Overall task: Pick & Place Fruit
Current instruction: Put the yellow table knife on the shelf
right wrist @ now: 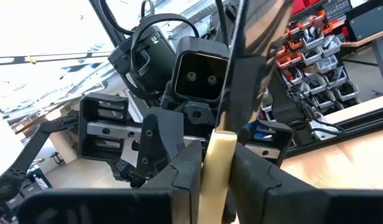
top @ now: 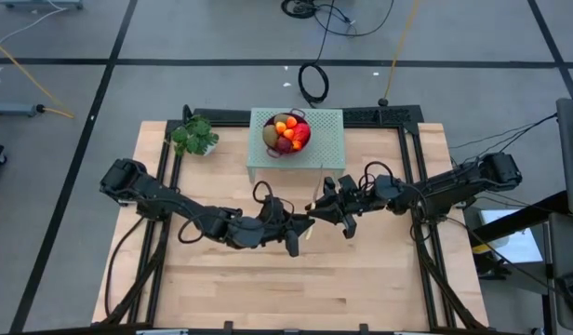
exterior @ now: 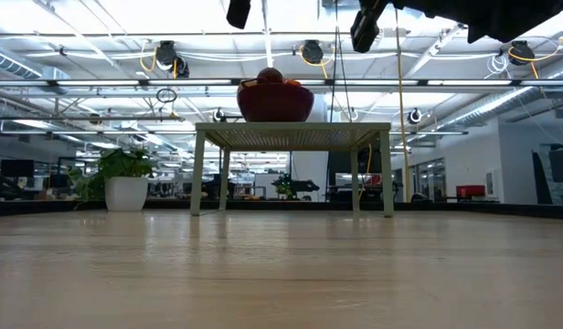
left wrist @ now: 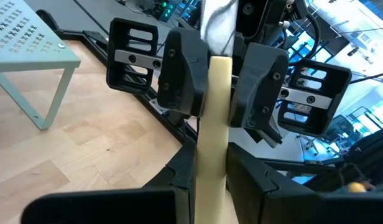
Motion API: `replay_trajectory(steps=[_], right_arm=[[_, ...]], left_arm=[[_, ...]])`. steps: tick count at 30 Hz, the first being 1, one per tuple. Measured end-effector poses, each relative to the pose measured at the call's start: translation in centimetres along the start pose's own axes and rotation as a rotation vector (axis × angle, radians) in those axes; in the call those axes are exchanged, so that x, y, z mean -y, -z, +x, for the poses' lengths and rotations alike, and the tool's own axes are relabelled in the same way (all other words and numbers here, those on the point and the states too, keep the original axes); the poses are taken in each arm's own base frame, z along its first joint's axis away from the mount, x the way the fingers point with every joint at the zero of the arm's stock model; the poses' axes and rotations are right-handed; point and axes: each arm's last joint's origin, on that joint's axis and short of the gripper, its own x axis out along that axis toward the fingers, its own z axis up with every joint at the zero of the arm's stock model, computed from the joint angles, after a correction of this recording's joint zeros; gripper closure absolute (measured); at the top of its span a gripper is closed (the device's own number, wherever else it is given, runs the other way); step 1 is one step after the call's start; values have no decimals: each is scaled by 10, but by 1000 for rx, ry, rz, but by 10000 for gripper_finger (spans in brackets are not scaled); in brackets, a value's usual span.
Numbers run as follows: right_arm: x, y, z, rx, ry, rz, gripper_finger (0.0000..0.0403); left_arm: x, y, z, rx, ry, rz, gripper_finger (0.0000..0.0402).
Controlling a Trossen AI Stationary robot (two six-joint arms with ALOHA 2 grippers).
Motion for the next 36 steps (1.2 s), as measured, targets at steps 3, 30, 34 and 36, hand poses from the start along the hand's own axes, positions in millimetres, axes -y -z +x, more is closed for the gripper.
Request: replay_trajectory(steps=[3, 30, 34, 36], right_arm=[[0, 0, 0, 0, -1, 6, 349], [1, 3, -1, -46, 26, 7, 353], [1, -2, -7, -72, 79, 7, 353], [1, -5, -11, -86, 119, -2, 353]], left_arm=[[0, 0, 0, -2, 1, 1, 341], [-3, 4, -1, -26, -31, 96, 208], [-5, 5, -3, -58, -58, 138, 204], [-7, 3, -8, -84, -79, 146, 204]])
